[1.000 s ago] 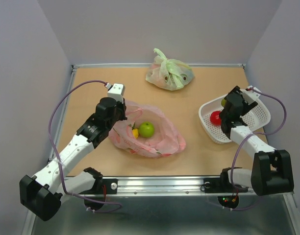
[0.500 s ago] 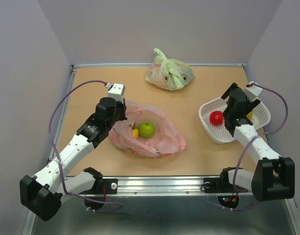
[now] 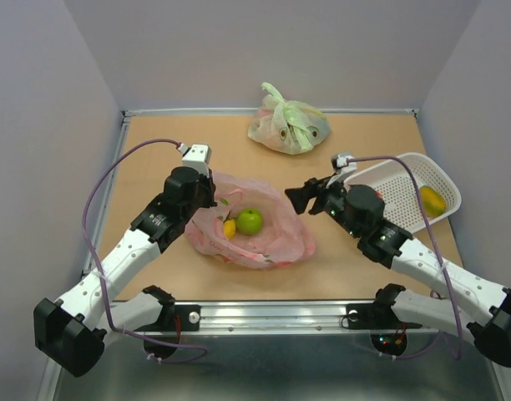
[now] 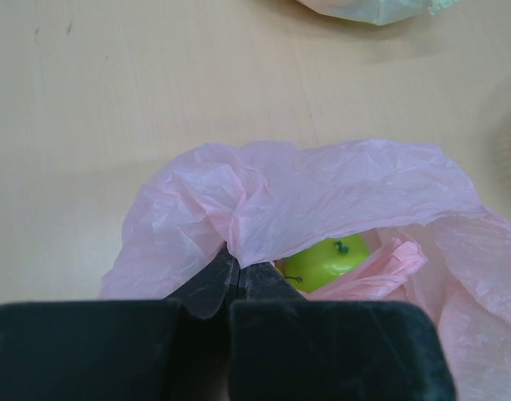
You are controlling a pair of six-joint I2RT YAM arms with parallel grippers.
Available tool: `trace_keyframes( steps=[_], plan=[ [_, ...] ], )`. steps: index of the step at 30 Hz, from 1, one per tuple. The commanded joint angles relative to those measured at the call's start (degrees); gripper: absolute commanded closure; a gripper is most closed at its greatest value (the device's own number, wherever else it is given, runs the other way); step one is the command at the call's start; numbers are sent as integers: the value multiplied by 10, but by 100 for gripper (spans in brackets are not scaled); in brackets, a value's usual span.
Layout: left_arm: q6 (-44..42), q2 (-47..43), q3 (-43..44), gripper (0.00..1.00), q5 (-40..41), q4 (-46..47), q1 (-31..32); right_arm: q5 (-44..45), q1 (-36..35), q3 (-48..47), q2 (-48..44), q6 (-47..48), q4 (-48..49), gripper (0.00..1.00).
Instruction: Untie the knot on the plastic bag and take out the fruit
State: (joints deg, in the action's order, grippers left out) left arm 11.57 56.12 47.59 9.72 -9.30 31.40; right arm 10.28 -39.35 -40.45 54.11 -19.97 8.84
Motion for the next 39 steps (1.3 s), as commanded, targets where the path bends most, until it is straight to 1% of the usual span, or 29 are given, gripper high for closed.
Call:
trace_keyframes(
  steps=[1,2,3,5,8,9,10,11,13,16,17,19,21,25,26,30,35,39],
  plan=[
    [30,-10,-13,100,3,-7,-2,-41,-103,3,14,-14,2,28],
    [34,-14,-15,100,3,-10,-1,-30,-123,2,36,-13,6,28],
    [38,-15,-18,100,4,-12,-2,-21,-164,0,48,-15,9,28],
    [52,-20,-25,100,7,-15,-1,-5,-200,-4,87,-17,23,28],
    [85,-19,-34,100,26,-30,0,12,-275,-16,143,-20,44,28],
    [108,-19,-36,100,35,-34,0,18,-289,-18,158,-19,55,29],
    [108,-17,-39,100,38,-38,0,22,-302,-19,172,-18,58,29],
    [128,-17,-46,100,41,-41,0,34,-314,-20,206,-17,62,29],
    [156,-20,-62,100,40,-38,0,50,-352,-16,244,-4,82,29],
    [173,-29,-78,100,35,-29,0,83,-403,-29,343,11,81,30],
    [176,-32,-81,100,33,-28,0,90,-403,-34,343,11,81,30],
    [178,-40,-88,100,27,-23,1,105,-425,-50,389,17,60,30],
    [179,-44,-92,100,24,-21,2,132,-440,-73,400,34,49,30],
    [177,-48,-95,100,20,-22,3,182,-441,-84,385,55,40,30],
    [175,-47,-95,100,18,-22,2,205,-441,-87,371,70,38,30],
    [173,-43,-95,100,15,-22,5,241,-441,-96,336,100,29,30],
    [172,-44,-94,100,15,-21,8,265,-431,-116,305,134,23,25],
    [169,-46,-92,100,14,-21,8,279,-389,-126,306,136,23,24]
  ],
)
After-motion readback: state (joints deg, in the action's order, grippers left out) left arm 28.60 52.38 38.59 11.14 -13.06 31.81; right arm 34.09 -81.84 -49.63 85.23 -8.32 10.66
